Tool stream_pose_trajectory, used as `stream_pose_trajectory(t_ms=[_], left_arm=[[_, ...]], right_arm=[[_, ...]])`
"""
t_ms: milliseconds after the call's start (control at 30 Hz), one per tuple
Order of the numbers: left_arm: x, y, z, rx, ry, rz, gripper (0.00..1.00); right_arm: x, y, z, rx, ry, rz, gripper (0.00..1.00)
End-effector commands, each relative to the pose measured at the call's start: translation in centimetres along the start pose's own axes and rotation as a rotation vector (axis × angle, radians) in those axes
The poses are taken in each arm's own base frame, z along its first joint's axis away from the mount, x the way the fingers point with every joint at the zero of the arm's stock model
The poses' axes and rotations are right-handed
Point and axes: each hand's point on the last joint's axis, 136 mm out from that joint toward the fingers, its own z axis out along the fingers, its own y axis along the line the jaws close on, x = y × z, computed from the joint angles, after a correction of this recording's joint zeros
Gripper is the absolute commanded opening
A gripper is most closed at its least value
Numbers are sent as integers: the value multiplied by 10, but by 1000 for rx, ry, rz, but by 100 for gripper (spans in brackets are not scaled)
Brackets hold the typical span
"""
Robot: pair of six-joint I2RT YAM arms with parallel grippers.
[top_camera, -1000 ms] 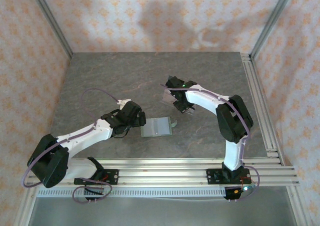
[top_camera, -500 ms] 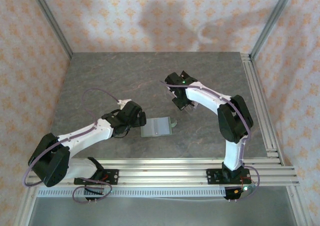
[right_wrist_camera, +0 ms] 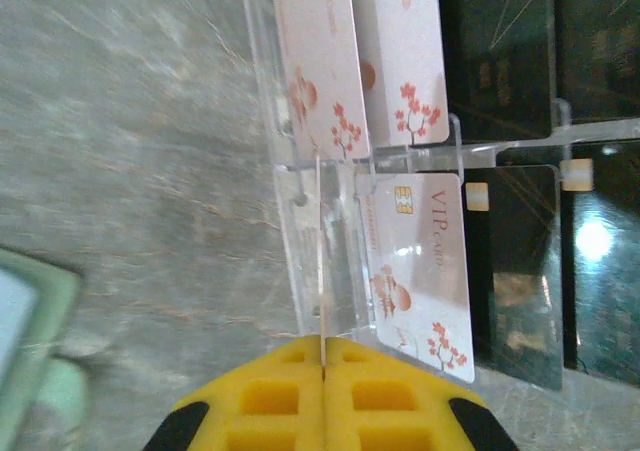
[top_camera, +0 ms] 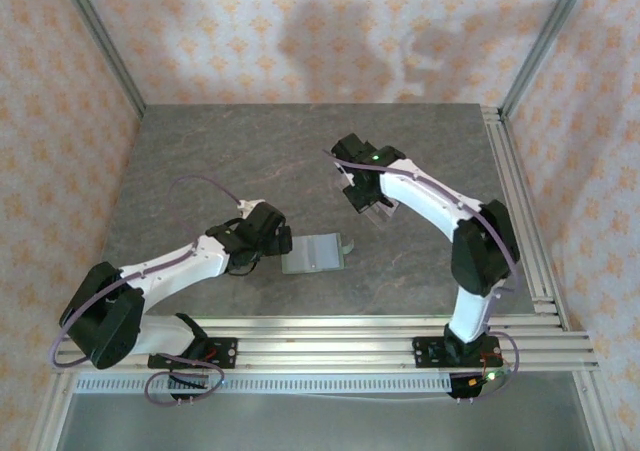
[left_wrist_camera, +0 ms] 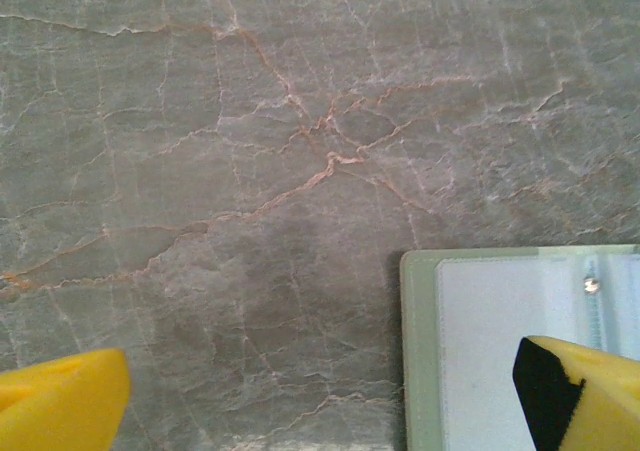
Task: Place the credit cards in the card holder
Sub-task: Pick up the credit card from the storage box, then insert the credit card into the card slot.
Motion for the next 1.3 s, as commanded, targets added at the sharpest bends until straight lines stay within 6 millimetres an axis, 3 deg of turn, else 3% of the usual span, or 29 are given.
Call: stream_pose_trajectory(t_ms=[0, 233, 400, 833, 1267], left_arm=[[-2, 1, -2, -30, 22, 78, 100], [4, -17, 2, -29, 62, 204, 100], [11, -20, 11, -69, 82, 245, 100], [23, -1, 20, -172, 107, 268, 100], [33, 12, 20, -223, 128, 253, 99]], right_arm=[[-9, 14, -39, -121, -89, 119, 0], [-10, 71, -58, -499, -225, 385, 0], [-5, 96, -57, -703, -288, 547, 0], [16, 135, -16, -922, -246, 675, 0], [31, 159, 11, -1008, -195, 643, 0]])
